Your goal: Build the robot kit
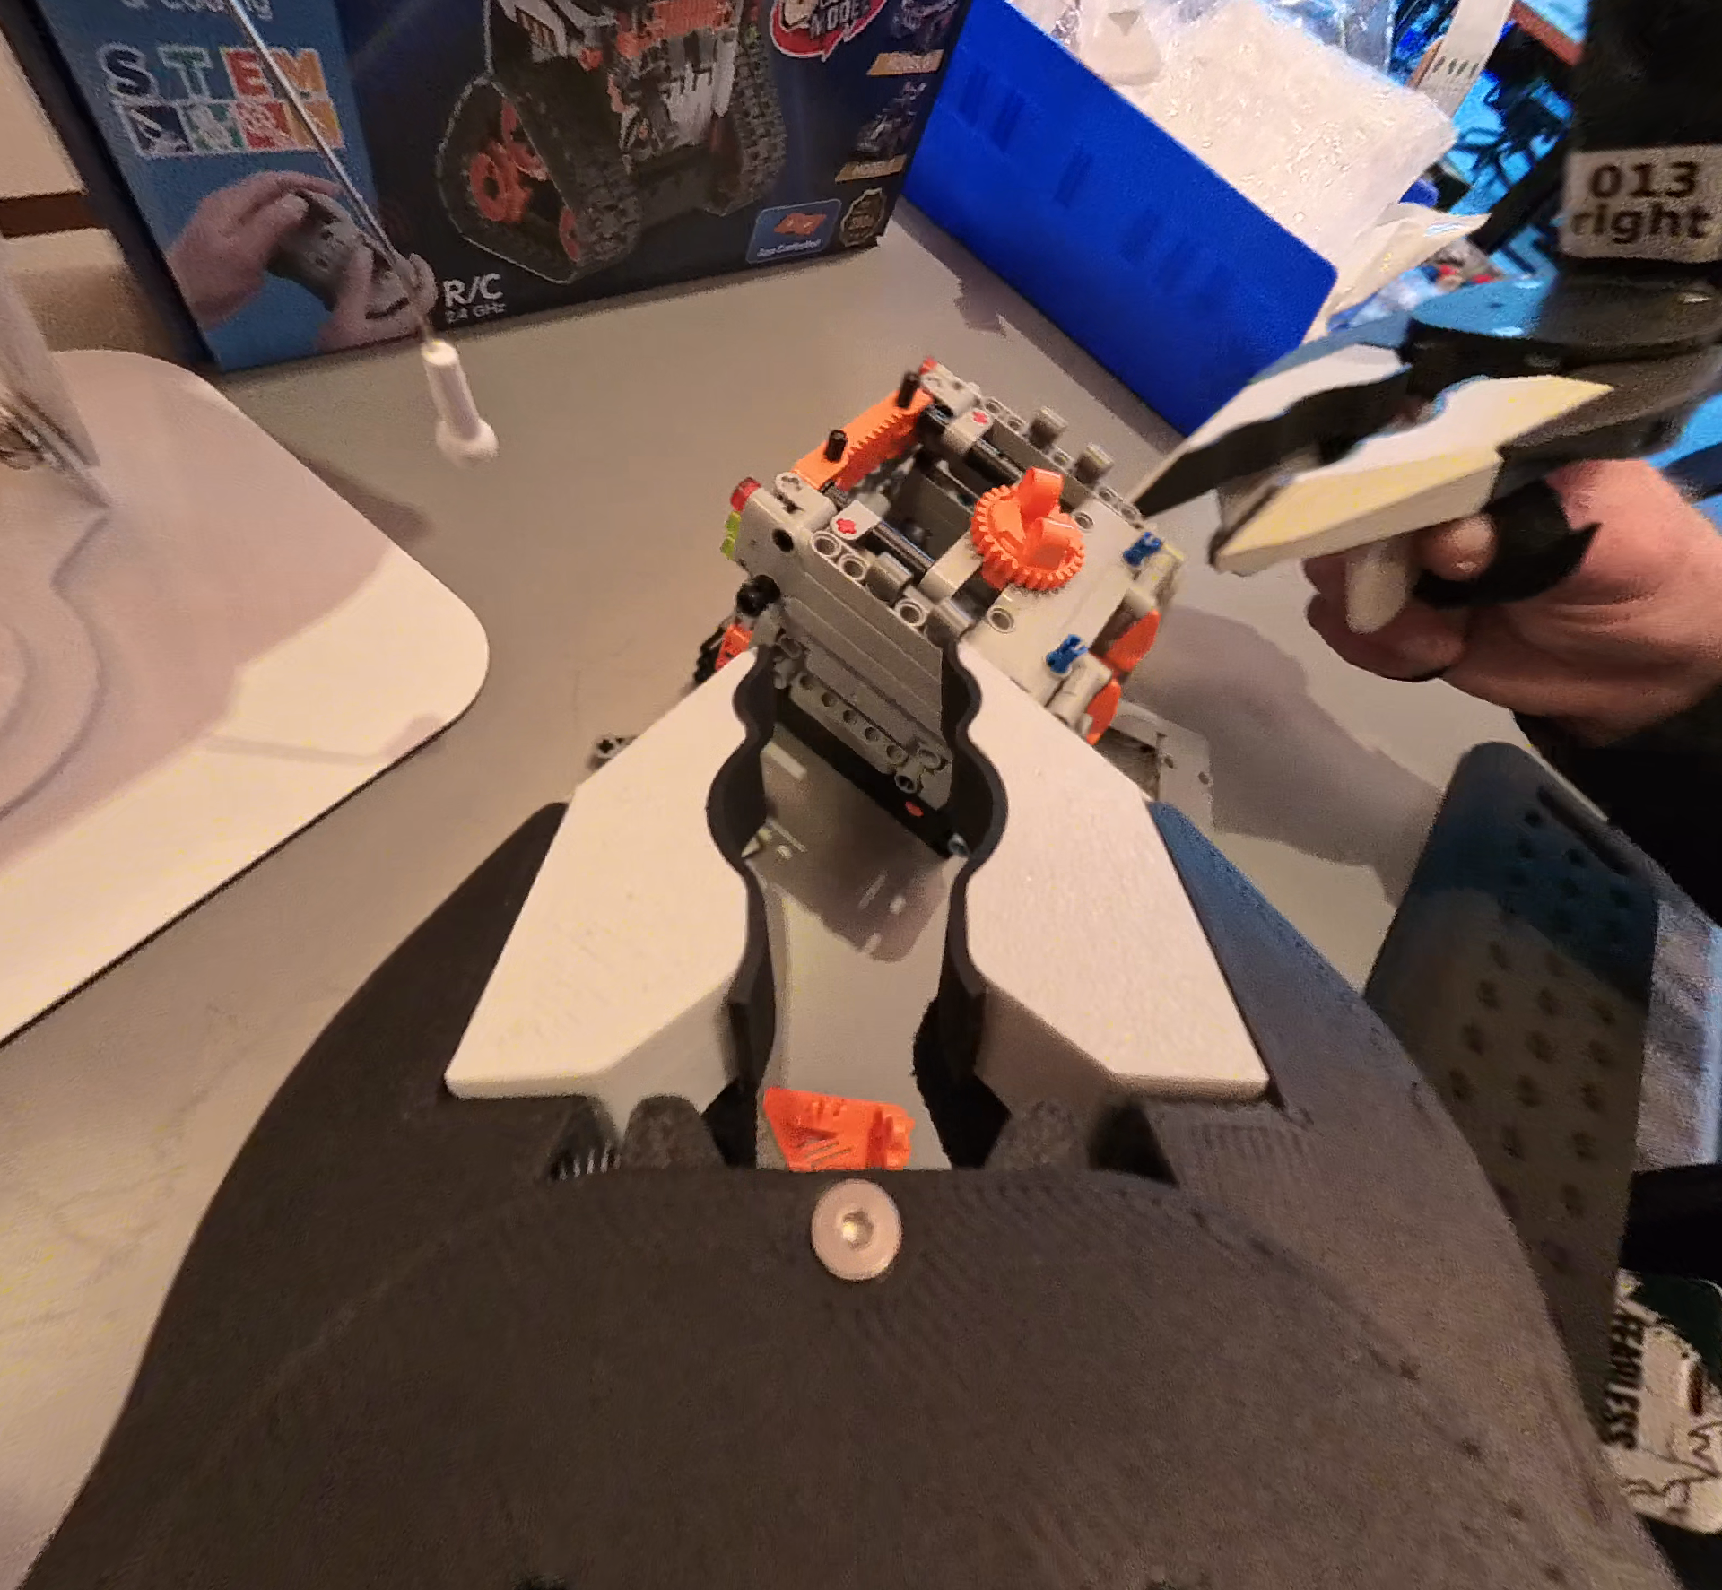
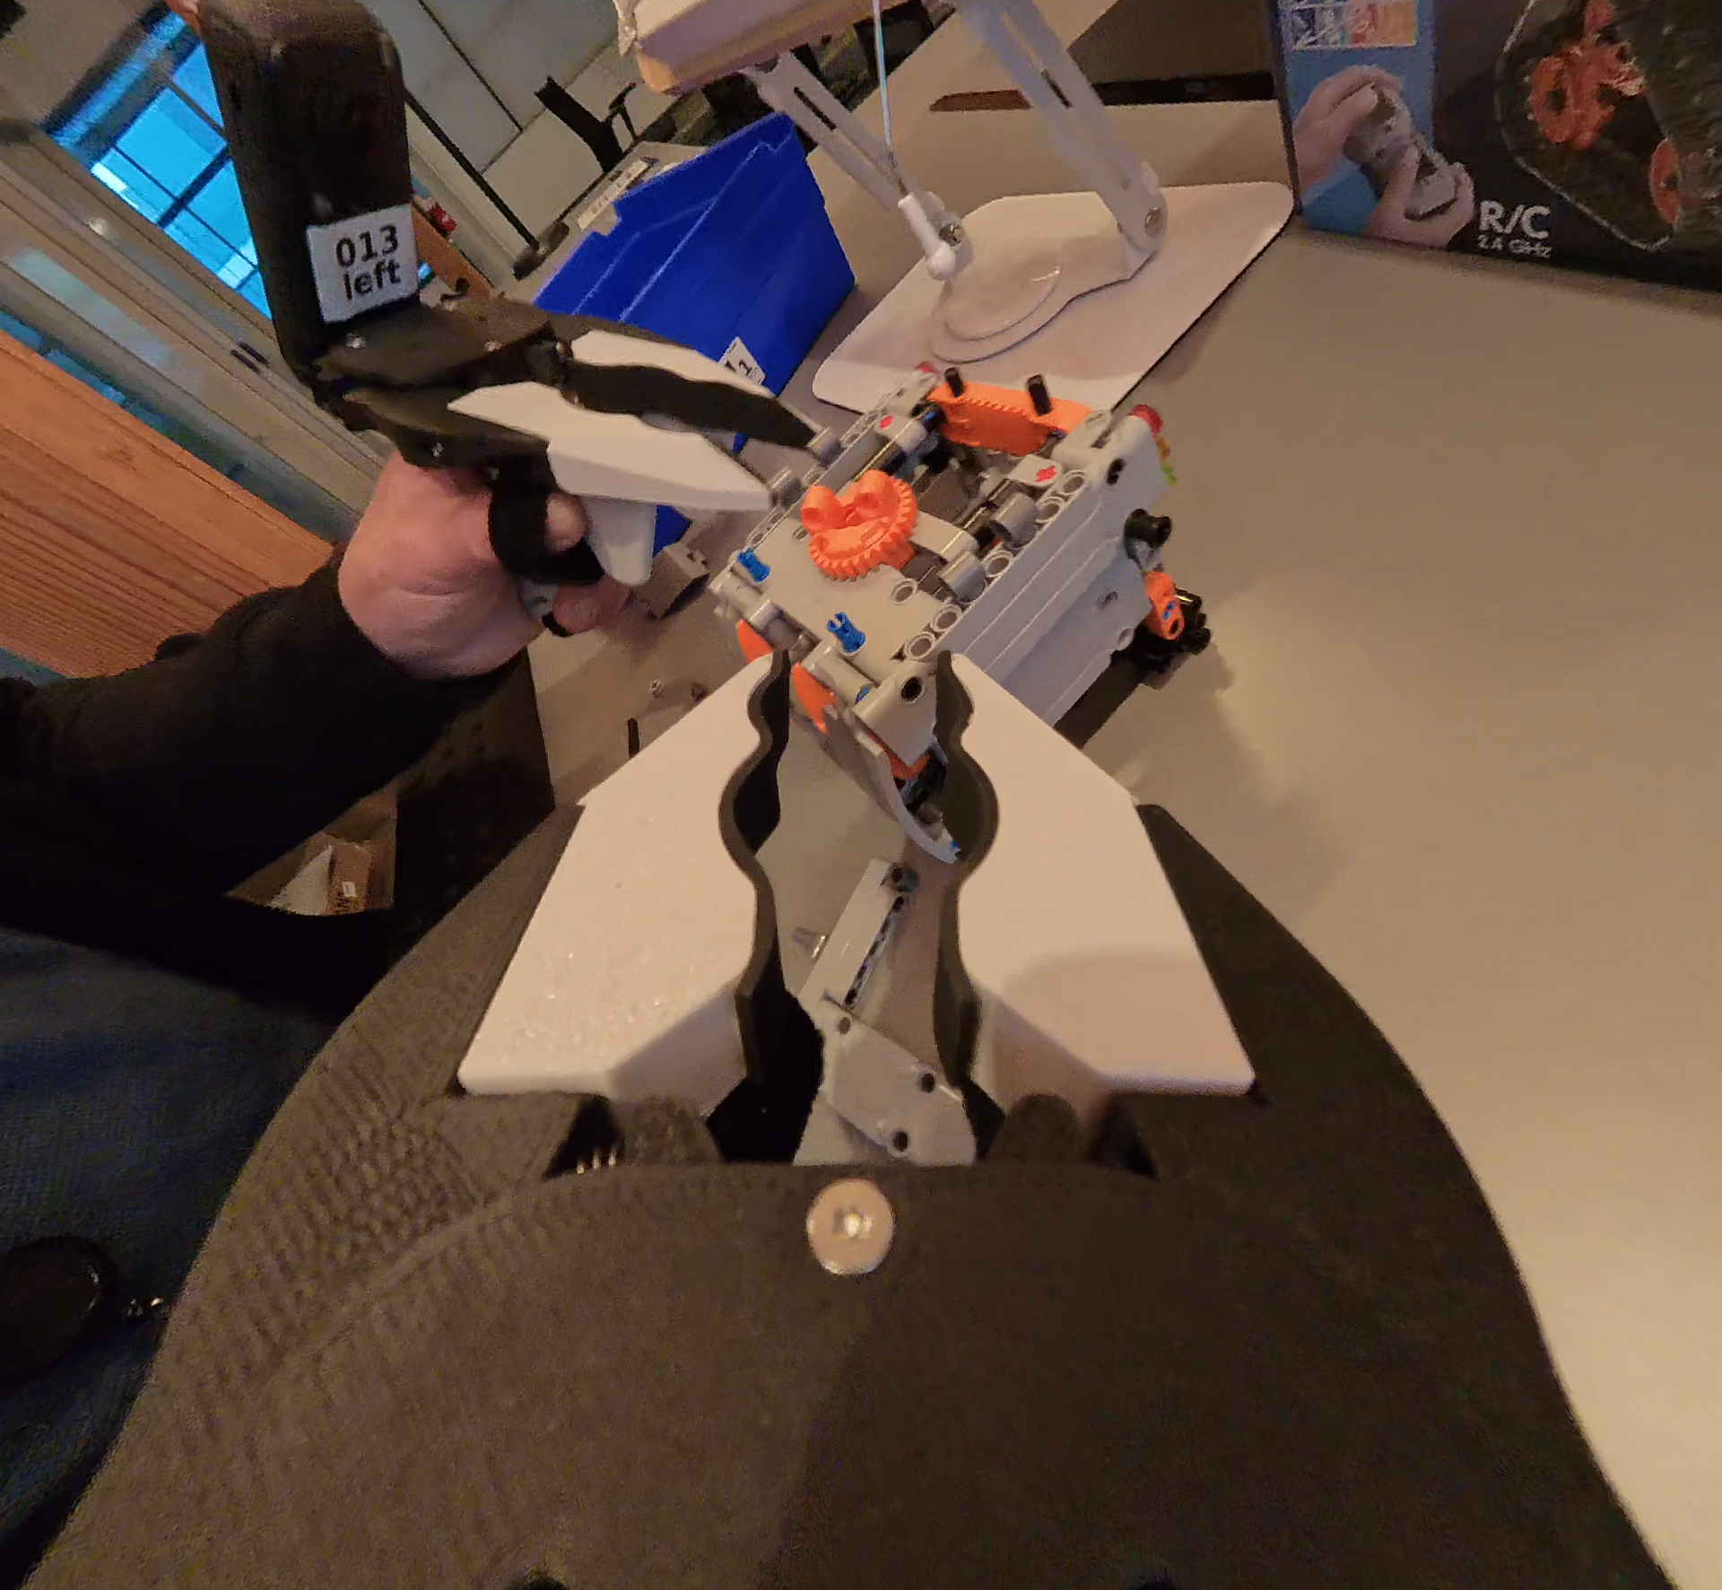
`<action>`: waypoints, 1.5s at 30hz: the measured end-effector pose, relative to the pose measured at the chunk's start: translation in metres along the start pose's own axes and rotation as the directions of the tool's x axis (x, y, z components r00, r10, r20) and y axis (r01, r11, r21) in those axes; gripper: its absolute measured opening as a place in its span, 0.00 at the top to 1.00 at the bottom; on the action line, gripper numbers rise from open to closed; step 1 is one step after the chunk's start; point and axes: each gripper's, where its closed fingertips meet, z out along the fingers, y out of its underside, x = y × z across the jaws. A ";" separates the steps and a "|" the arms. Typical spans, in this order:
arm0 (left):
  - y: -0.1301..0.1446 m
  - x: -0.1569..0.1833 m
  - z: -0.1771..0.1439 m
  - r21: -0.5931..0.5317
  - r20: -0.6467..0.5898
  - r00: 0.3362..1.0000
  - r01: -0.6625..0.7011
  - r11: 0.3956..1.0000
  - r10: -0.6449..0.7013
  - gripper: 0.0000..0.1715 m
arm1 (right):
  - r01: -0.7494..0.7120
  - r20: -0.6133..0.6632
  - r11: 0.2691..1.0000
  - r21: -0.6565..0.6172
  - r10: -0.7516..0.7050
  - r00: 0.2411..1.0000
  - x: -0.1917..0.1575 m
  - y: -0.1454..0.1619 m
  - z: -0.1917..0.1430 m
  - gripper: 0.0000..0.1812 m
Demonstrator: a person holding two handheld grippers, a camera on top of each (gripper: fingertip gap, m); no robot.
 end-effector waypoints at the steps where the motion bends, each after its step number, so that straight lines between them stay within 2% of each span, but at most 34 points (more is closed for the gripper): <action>1: -0.002 -0.002 -0.002 0.003 0.010 1.000 -0.012 1.000 0.012 0.81 | 0.002 0.007 1.000 0.002 -0.002 1.000 -0.004 0.002 0.000 0.83; 5: -0.005 0.012 -0.015 0.028 -0.043 0.999 0.007 1.000 -0.005 0.79 | 0.008 -0.042 0.999 0.037 -0.007 0.999 0.002 0.005 -0.007 0.82; 9: 0.008 0.032 -0.010 -0.026 -0.094 0.996 -0.011 1.000 0.009 0.78 | 0.022 -0.007 0.999 0.025 -0.022 1.000 -0.012 0.013 0.000 0.83; 17: 0.003 0.005 -0.010 -0.039 -0.051 0.999 -0.010 0.999 0.008 0.76 | 0.043 0.058 0.998 0.049 -0.046 0.997 -0.042 0.024 0.019 0.82; 23: 0.004 0.014 -0.022 -0.036 -0.001 1.000 -0.023 0.999 0.023 0.73 | 0.041 -0.066 0.989 0.144 -0.031 0.997 0.002 0.006 -0.014 0.80; 28: 0.019 0.018 -0.016 -0.087 0.064 0.995 -0.069 0.994 0.074 0.70 | 0.057 -0.099 0.994 0.096 -0.048 0.994 0.039 -0.005 -0.008 0.84; 32: 0.021 0.015 -0.012 -0.096 0.079 0.992 -0.087 0.992 0.095 0.74 | 0.103 -0.063 0.995 0.018 -0.102 0.993 0.046 -0.005 0.013 0.88; 37: 0.021 0.012 -0.010 -0.096 0.071 0.992 -0.095 0.991 0.102 0.78 | 0.148 -0.048 0.989 0.004 -0.148 0.988 0.042 -0.009 0.024 0.98; 45: 0.022 0.012 -0.009 -0.095 0.060 0.993 -0.099 0.990 0.105 0.79 | 0.148 -0.043 0.989 0.002 -0.148 0.988 0.039 -0.006 0.022 0.99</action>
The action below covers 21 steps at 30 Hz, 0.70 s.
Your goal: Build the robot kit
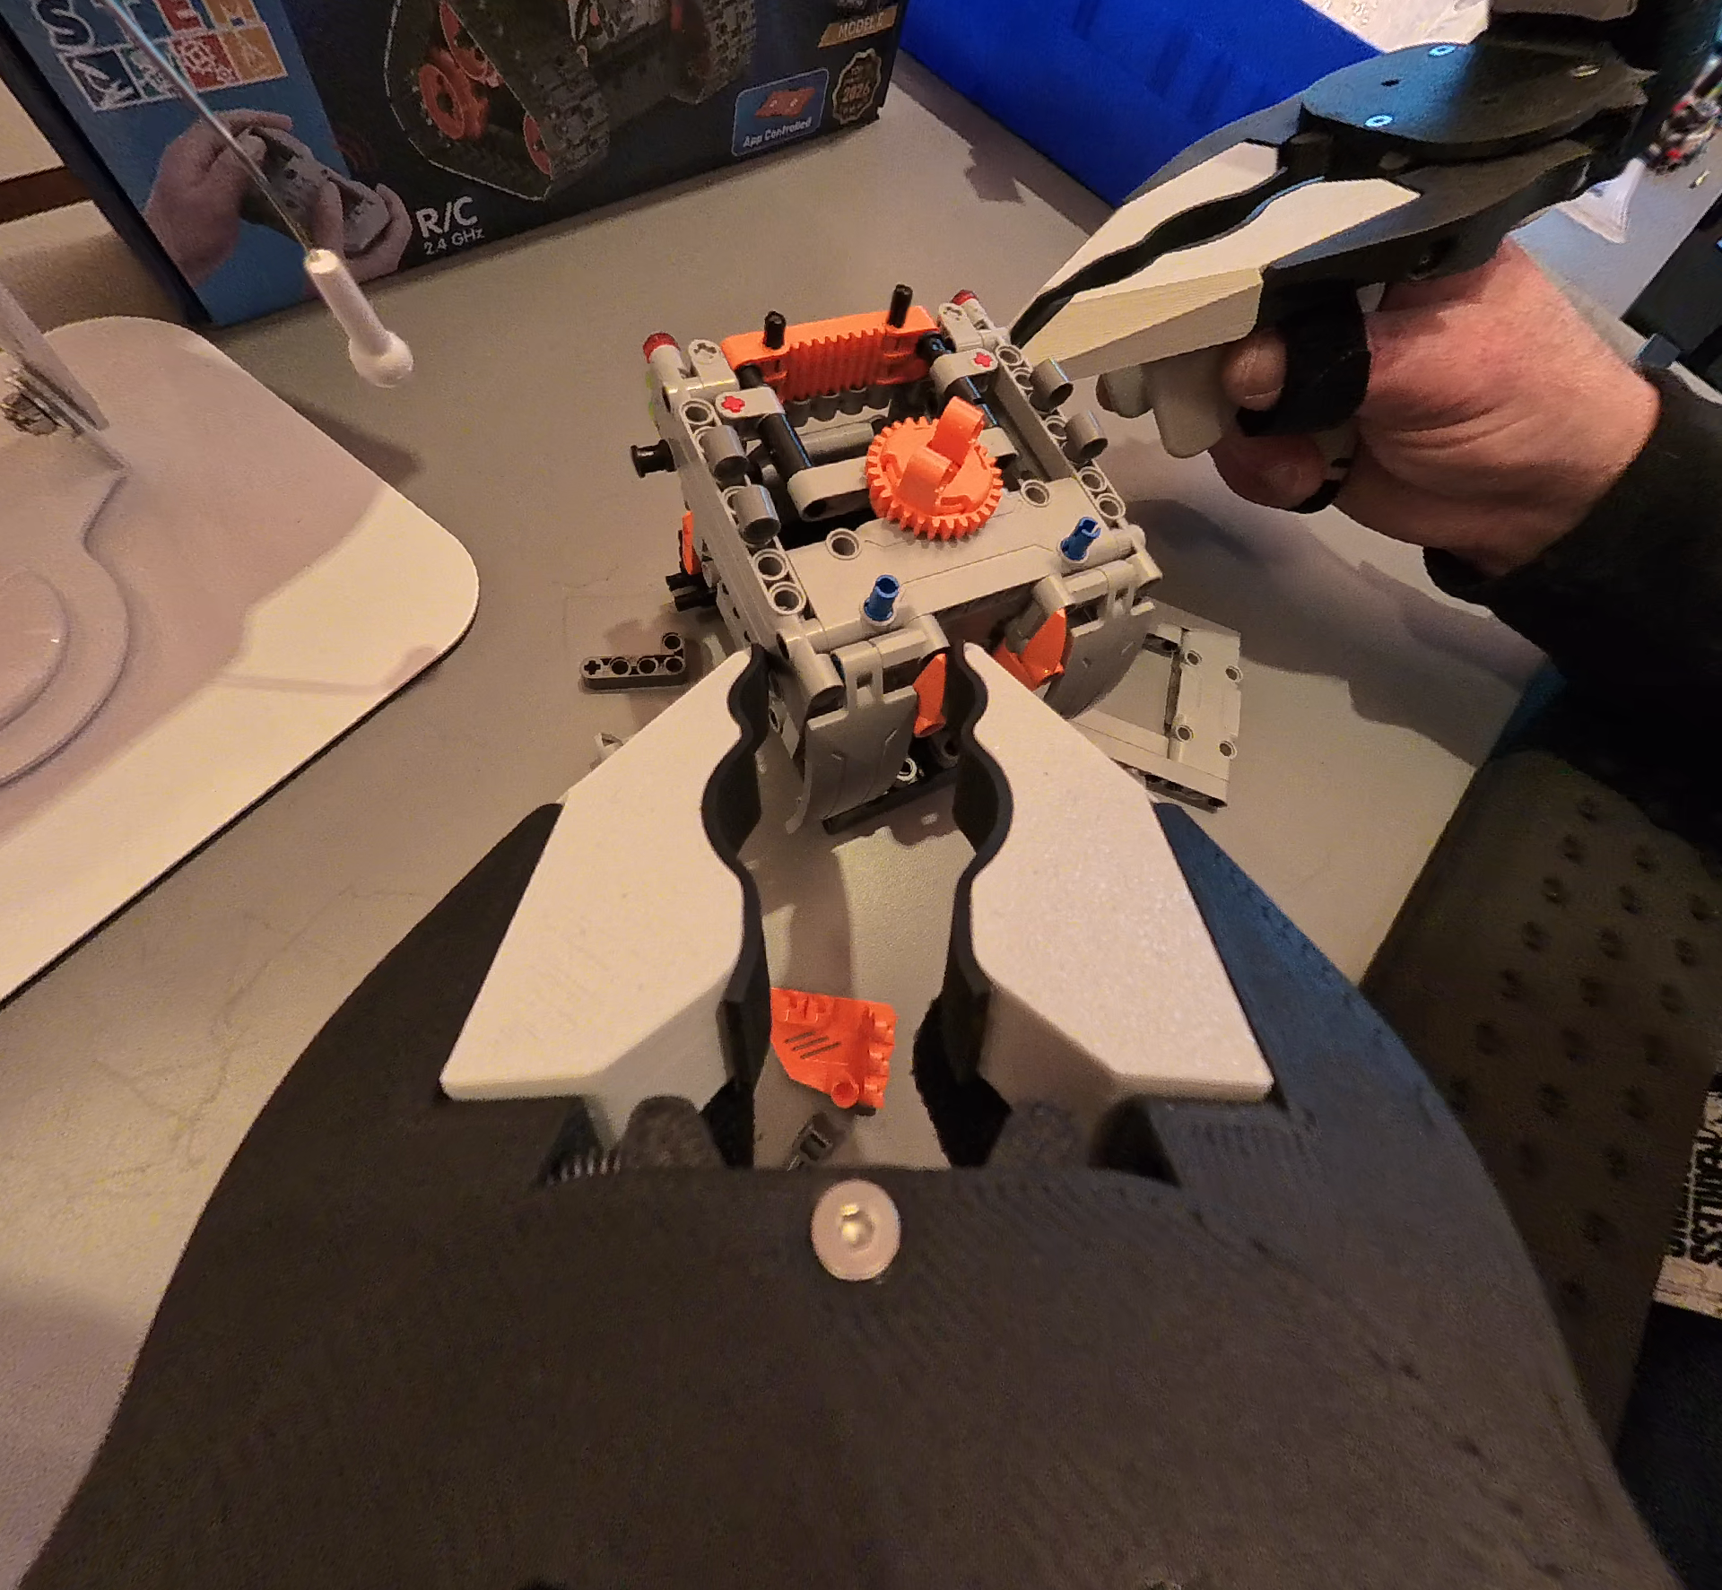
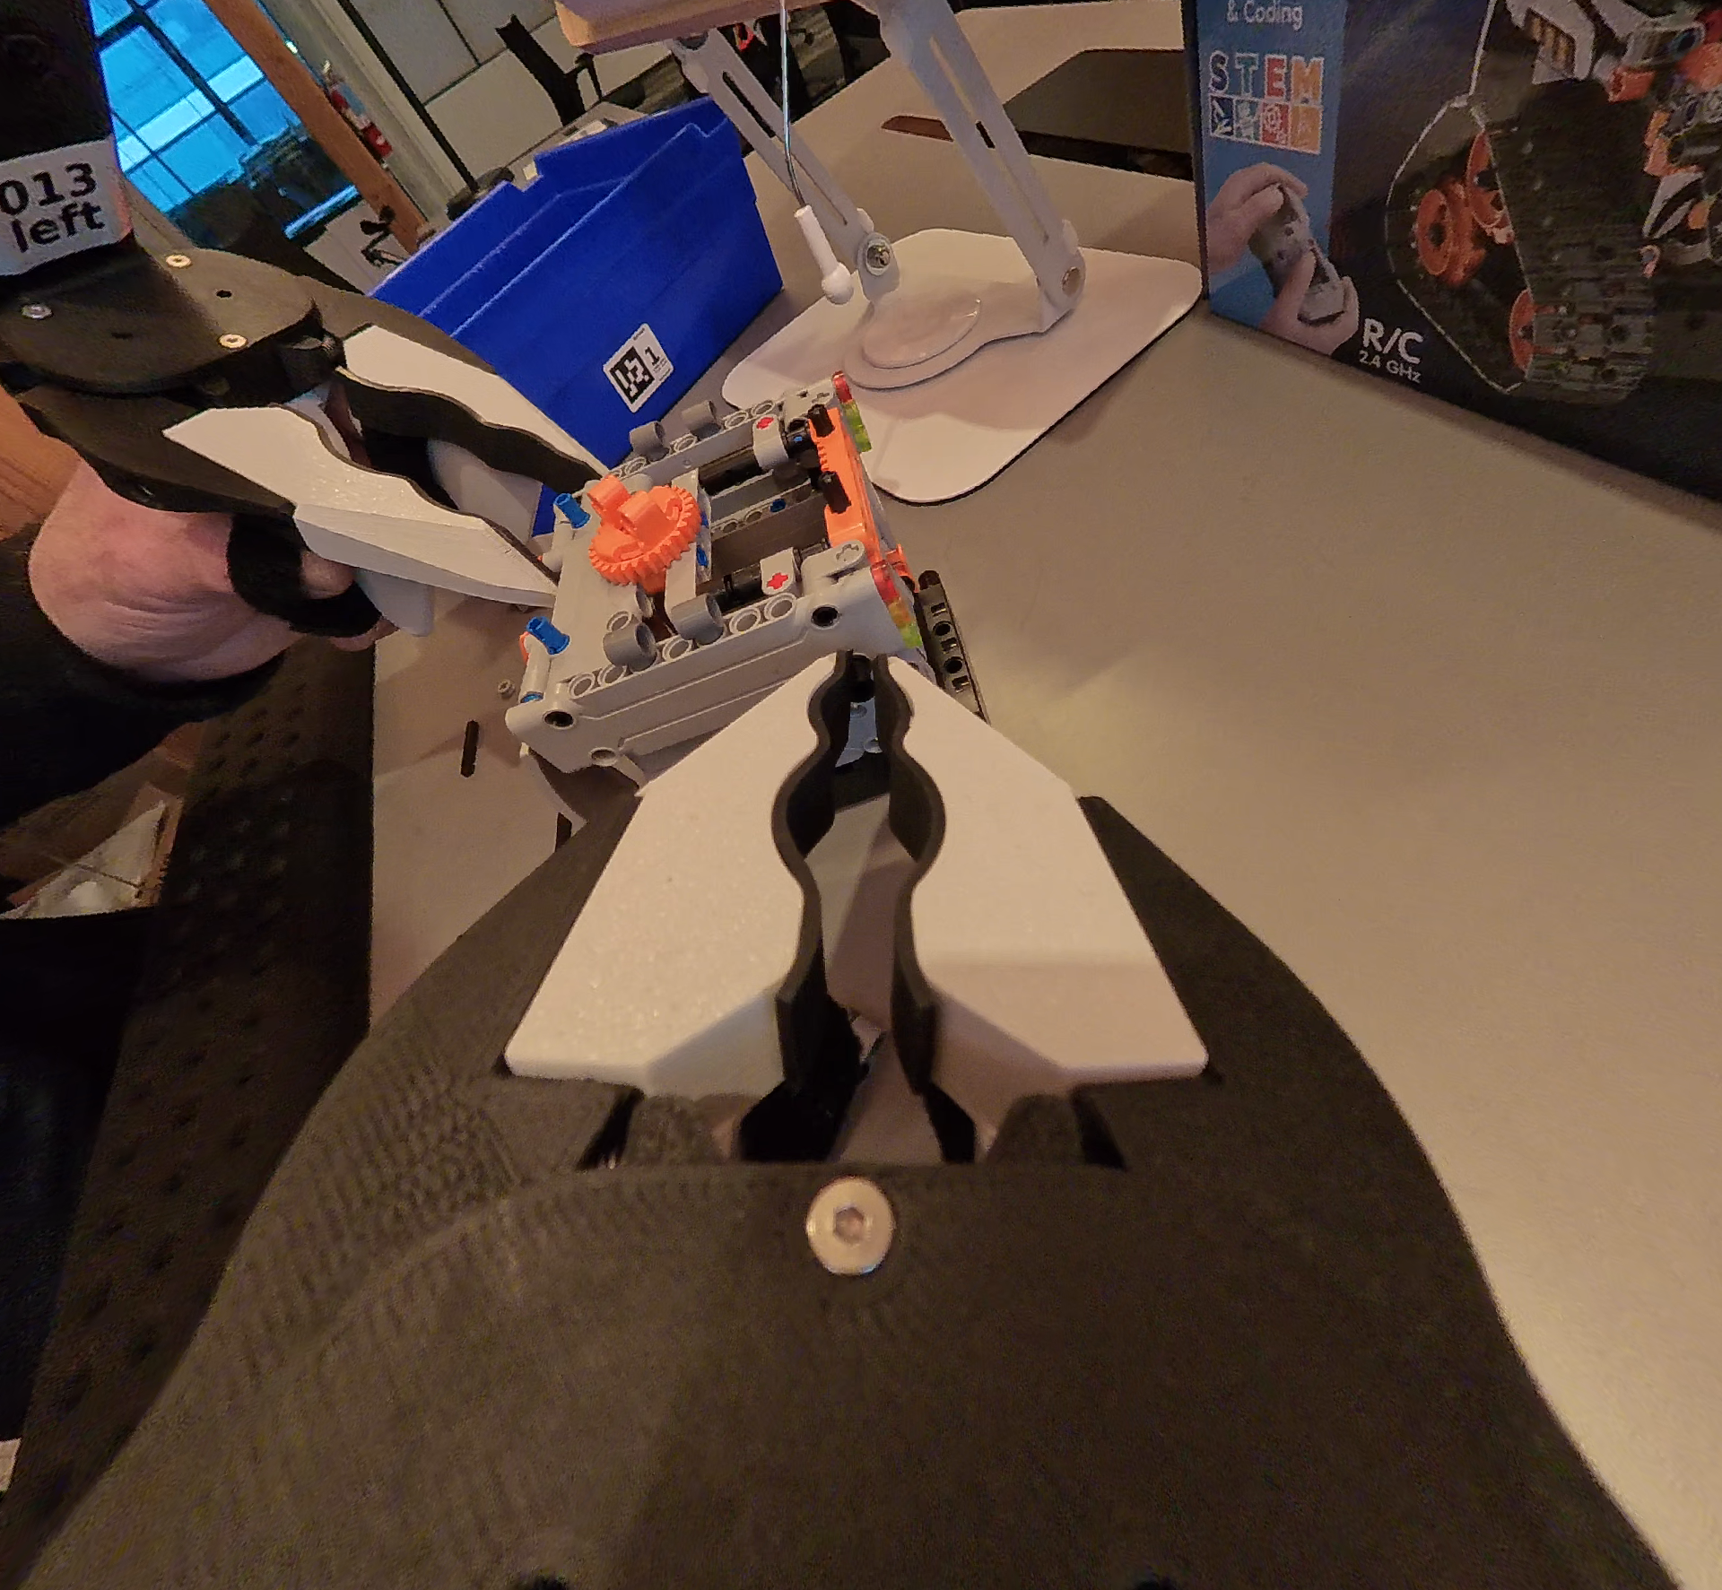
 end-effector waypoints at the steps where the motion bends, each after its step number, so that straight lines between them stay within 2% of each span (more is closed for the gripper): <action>1: 0.000 0.000 0.000 0.000 -0.004 1.000 0.003 1.000 -0.003 0.79 | -0.001 0.004 1.000 -0.003 0.001 1.000 -0.001 0.001 0.000 0.99; 9: -0.001 -0.019 -0.003 -0.002 0.002 0.999 0.032 0.999 -0.032 0.81 | 0.013 0.030 1.000 -0.023 -0.012 0.999 -0.018 0.007 -0.003 1.00; 15: -0.007 -0.034 -0.011 0.013 0.039 0.998 0.046 0.999 -0.046 0.78 | -0.018 0.055 1.000 0.002 0.018 0.998 -0.030 0.011 -0.010 1.00; 18: -0.010 -0.020 -0.021 0.036 0.002 0.998 0.060 0.998 -0.060 0.75 | -0.041 0.055 0.999 0.024 0.040 0.998 -0.023 0.009 -0.020 0.93; 21: -0.003 0.004 -0.022 0.002 -0.039 0.999 0.036 0.999 -0.036 0.70 | -0.046 0.095 0.998 0.049 0.041 0.995 -0.021 0.004 -0.022 0.87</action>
